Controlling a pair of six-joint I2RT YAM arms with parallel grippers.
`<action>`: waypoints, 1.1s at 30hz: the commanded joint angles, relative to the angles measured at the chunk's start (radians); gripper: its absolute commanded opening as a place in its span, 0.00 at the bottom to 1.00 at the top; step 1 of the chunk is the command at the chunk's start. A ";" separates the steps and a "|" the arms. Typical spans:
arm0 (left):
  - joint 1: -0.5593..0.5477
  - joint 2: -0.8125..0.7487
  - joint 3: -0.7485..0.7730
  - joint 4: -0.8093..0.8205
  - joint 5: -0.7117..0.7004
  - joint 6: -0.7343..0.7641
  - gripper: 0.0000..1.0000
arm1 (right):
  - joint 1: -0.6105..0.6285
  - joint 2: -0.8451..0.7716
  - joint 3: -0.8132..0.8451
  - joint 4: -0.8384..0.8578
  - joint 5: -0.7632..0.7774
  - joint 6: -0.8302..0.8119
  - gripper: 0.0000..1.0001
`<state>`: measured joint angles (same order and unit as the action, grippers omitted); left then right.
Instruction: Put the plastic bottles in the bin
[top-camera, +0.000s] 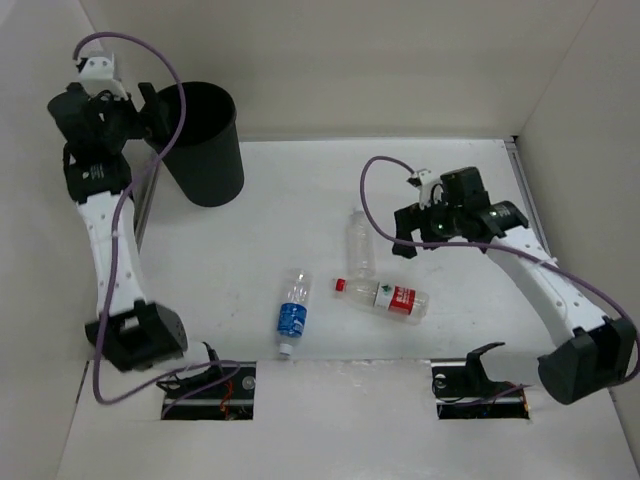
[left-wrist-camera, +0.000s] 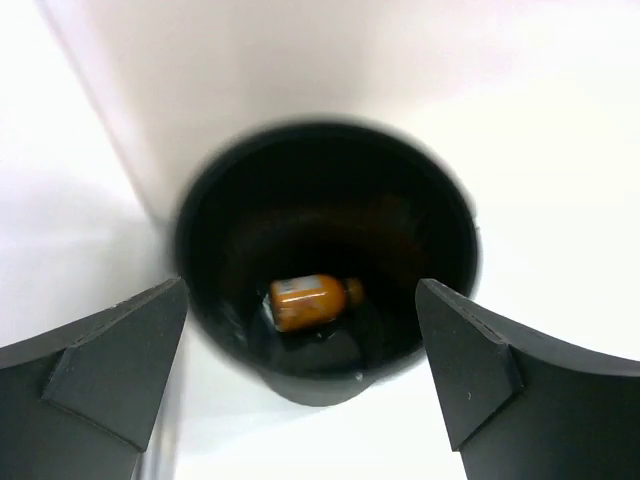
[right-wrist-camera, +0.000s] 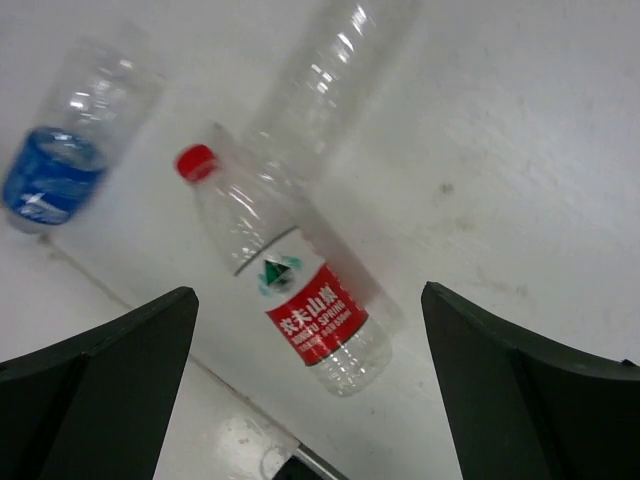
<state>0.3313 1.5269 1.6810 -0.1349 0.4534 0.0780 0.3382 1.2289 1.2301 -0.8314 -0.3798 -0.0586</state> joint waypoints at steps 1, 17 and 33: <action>0.031 -0.282 -0.053 -0.006 -0.076 -0.012 1.00 | 0.011 0.056 -0.089 0.150 0.229 0.120 1.00; 0.058 -0.718 -0.279 -0.288 0.102 -0.061 1.00 | 0.141 0.457 0.031 0.394 0.167 0.286 1.00; 0.122 -0.748 -0.302 -0.379 0.126 -0.058 1.00 | 0.232 0.675 0.120 0.334 0.292 0.249 0.35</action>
<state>0.4381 0.7616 1.3502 -0.5018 0.5621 0.0246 0.5545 1.8999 1.2991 -0.4934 -0.1360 0.2012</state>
